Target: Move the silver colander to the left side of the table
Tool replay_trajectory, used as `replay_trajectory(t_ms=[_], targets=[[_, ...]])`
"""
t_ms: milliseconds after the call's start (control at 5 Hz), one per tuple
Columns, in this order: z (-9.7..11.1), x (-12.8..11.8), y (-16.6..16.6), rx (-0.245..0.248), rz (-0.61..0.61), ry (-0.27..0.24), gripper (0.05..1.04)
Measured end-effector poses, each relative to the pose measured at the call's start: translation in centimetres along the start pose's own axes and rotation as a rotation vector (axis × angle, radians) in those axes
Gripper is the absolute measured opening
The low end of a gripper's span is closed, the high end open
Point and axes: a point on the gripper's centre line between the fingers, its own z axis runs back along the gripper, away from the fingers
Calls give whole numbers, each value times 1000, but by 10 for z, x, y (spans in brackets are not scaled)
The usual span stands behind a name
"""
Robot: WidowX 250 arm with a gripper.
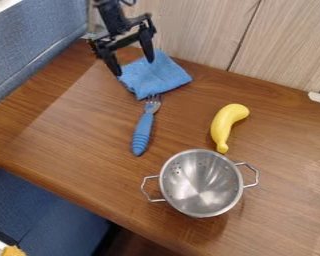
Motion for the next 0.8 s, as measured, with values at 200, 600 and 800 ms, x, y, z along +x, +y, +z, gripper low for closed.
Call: replay_trajectory(t_ms=[200, 600, 800], targets=[[-6, -25, -29, -9, -104, 15, 1001], [-25, -86, -63, 26, -339, 60, 1001], [-23, -113, -57, 60, -470, 71, 1001]])
